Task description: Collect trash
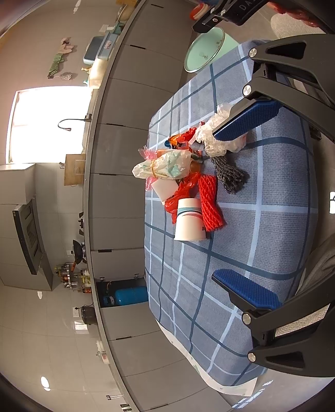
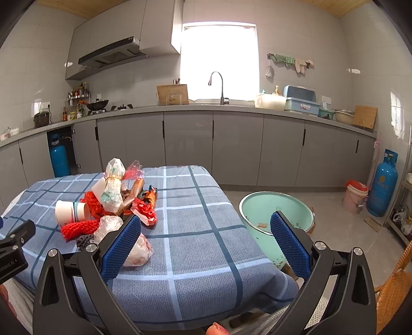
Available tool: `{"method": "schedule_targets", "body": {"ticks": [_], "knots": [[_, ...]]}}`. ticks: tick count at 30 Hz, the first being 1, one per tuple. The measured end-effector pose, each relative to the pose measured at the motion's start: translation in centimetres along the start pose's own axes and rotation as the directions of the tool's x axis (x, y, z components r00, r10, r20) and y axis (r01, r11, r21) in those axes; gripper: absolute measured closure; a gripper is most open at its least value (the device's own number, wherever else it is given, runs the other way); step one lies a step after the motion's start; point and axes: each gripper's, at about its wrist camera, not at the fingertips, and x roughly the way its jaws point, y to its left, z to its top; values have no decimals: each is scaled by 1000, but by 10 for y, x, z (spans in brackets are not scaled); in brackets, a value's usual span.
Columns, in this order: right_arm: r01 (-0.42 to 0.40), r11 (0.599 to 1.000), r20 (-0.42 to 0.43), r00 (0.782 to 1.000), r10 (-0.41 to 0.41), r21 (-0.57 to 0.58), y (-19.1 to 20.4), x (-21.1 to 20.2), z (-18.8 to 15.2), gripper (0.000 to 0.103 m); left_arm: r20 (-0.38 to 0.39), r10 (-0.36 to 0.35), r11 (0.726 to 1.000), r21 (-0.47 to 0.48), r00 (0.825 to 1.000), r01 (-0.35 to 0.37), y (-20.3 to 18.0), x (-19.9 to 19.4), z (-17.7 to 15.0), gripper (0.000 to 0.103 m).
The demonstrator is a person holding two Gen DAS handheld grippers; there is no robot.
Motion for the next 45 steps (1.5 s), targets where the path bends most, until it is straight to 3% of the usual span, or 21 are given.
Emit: {"method": "schedule_targets", "body": {"ticks": [5,10,14,18,24,27,35,36,38,41,45], "knots": [[-16,1000,17,1000,16,-7,2,3,1,4,-17,-1,1000,5,1000,1,1,7,-1,5],[-82,996,41,996,83,-25,7,10,0,4,-41,-4,1000,-13,999,4,11,20,-2,5],[-102,993,-13,995,101,-57,18,26,-6,4,-42,-86,994,-75,995,82,28,36,-8,5],[-142,987,-93,986,135,-78,31,49,-16,4,-94,-28,999,-49,995,24,30,61,-13,5],[-234,970,-162,962,220,-72,50,81,-30,4,-124,-5,1000,29,992,8,20,95,-21,5],[-315,947,-194,934,299,-60,59,98,-33,4,-124,-15,998,59,992,23,13,107,-23,5],[-388,920,-278,890,361,-47,75,136,-44,6,-123,-27,992,117,992,42,-3,131,-28,6],[-403,915,-291,879,378,-29,74,142,-45,8,-130,-34,992,115,991,49,-3,134,-29,6],[-442,897,-321,847,423,17,73,151,-48,34,-144,-52,991,114,988,68,-2,140,-30,7],[-507,860,-347,798,493,58,76,158,-52,60,-142,-62,988,129,988,81,-5,144,-30,12],[-514,856,-349,795,497,49,76,159,-51,76,-137,-70,983,158,988,92,-14,146,-30,14]]}}
